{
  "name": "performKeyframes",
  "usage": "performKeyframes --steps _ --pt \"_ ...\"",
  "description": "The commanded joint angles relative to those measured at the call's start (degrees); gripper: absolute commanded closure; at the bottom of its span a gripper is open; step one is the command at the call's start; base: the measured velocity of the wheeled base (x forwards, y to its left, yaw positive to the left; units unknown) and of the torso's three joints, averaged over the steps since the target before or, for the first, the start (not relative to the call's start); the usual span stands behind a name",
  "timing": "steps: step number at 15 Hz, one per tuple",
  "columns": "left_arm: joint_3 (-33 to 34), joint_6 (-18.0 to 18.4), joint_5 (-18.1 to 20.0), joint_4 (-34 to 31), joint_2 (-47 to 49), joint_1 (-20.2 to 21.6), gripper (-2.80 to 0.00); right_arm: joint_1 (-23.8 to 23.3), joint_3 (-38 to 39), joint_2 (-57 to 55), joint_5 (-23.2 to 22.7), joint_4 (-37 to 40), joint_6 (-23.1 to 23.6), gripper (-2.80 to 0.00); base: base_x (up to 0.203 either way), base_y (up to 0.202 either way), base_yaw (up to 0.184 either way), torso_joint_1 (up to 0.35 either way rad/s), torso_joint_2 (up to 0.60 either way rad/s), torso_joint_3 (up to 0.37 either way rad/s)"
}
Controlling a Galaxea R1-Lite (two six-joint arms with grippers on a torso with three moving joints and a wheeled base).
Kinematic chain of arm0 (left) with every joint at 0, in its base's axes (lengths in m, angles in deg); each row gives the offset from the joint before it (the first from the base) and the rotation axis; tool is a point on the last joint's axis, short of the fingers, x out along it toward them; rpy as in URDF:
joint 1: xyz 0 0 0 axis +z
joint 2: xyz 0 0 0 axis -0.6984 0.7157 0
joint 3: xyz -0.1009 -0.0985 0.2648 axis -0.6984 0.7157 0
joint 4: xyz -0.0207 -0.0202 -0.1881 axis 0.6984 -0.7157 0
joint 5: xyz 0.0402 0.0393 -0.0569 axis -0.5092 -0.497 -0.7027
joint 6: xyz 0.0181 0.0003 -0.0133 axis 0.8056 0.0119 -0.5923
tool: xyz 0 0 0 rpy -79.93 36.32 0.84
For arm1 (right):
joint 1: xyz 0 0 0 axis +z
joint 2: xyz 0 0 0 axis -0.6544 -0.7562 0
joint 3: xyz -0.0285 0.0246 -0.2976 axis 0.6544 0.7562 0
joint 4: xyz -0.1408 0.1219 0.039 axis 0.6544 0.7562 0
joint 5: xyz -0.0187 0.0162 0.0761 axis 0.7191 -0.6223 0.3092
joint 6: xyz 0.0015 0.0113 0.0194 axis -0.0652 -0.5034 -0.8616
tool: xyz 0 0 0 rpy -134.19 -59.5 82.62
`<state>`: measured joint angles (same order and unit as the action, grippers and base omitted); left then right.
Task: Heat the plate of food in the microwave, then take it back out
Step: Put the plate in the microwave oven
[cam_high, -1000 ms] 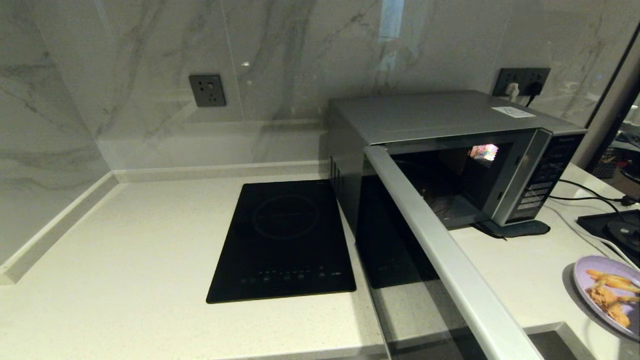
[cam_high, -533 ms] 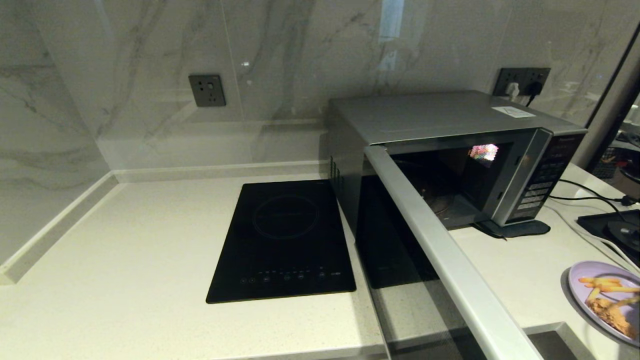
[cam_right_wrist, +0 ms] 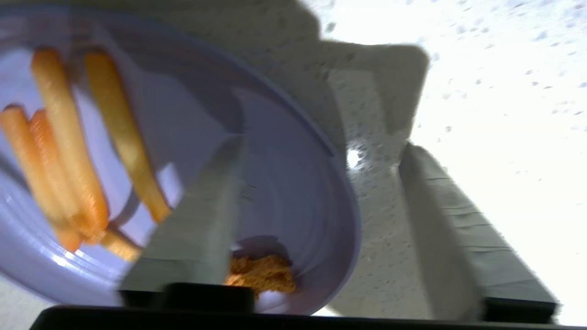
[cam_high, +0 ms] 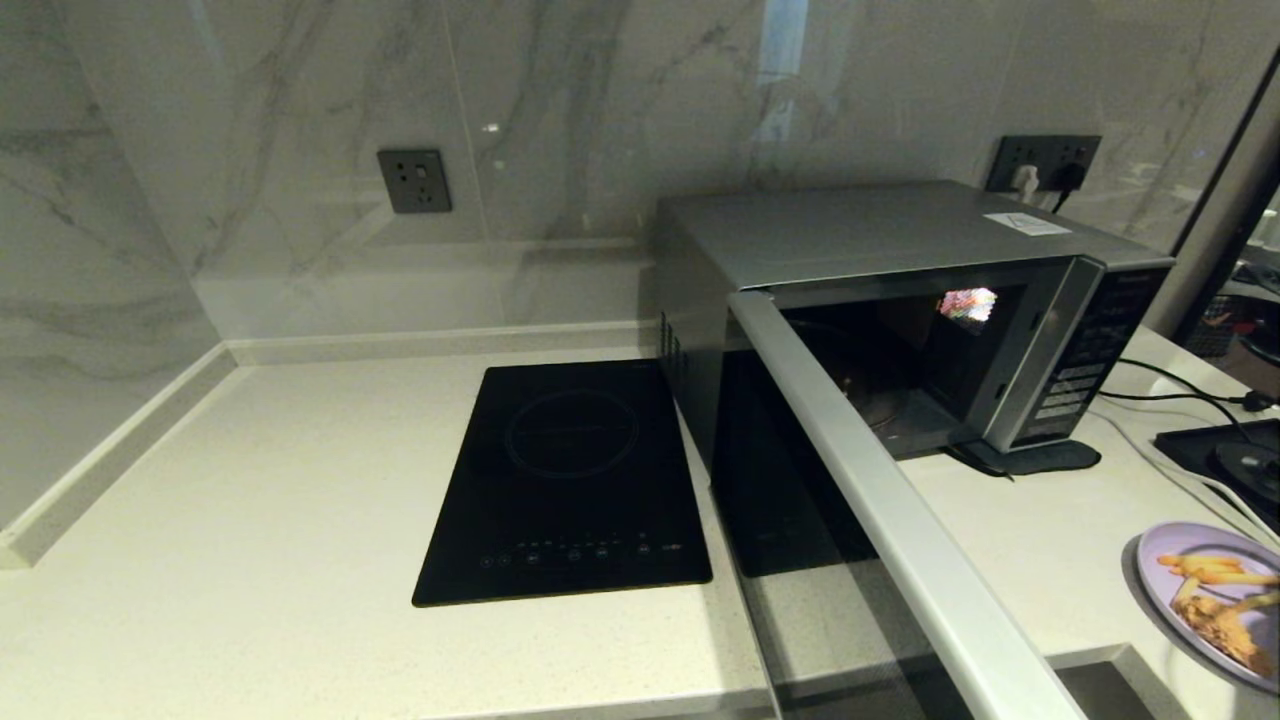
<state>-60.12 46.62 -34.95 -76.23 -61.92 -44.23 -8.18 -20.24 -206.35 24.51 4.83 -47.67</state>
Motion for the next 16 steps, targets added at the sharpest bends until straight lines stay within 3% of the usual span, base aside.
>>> performKeyframes --steps 1,16 --pt "0.00 -0.03 -0.03 0.02 0.04 0.01 0.00 0.09 -0.01 0.43 -0.61 0.22 -0.12 0.00 0.000 0.000 0.000 0.000 0.00 0.000" --pt "0.00 -0.03 -0.03 0.02 0.04 0.01 0.00 -0.08 0.34 0.96 -1.76 0.31 0.05 0.00 0.000 0.000 0.000 0.000 0.00 0.000"
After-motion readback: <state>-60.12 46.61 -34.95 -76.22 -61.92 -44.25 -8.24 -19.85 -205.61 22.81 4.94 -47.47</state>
